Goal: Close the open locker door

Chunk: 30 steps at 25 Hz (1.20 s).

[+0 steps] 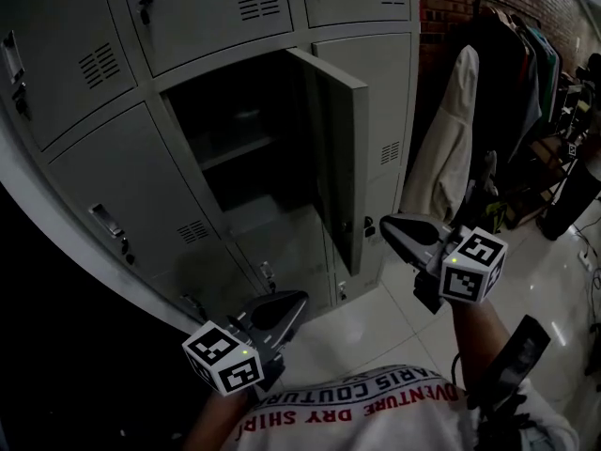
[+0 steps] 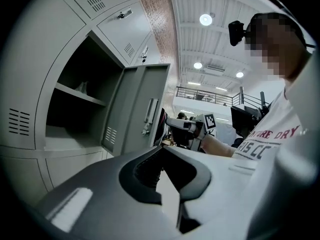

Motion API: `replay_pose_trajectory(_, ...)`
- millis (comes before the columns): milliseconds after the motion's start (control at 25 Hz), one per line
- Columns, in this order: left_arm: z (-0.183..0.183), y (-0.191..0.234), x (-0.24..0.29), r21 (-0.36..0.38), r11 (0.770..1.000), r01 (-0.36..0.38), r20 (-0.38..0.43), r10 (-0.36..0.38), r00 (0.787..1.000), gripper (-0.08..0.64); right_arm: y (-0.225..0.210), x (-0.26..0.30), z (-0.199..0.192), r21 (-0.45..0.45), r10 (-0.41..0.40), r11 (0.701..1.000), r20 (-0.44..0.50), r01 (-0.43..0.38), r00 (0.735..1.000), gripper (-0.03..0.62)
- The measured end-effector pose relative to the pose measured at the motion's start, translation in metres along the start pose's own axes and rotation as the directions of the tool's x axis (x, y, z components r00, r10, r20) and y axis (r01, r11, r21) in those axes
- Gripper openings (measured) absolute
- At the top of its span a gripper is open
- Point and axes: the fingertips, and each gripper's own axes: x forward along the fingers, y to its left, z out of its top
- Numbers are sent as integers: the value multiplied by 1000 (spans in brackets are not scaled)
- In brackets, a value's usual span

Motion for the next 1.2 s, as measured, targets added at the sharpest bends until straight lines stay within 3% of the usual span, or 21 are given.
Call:
replay_pose_trajectory(240, 0, 27, 6, -14, 1000, 12, -10, -12, 1000, 6, -27, 28, 14, -5, -32, 999, 6, 32, 999, -8)
replay_pose_trajectory(640, -5, 52, 13, -41, 999, 33, -33, -35, 999, 6, -15, 59, 17, -37, 17, 999, 5, -17, 1000, -12)
replay_pose_trajectory(1200, 0, 88, -16, -48, 998, -31, 5, 32, 999, 6, 56, 154, -11, -123, 248, 959, -84, -257, 965, -12)
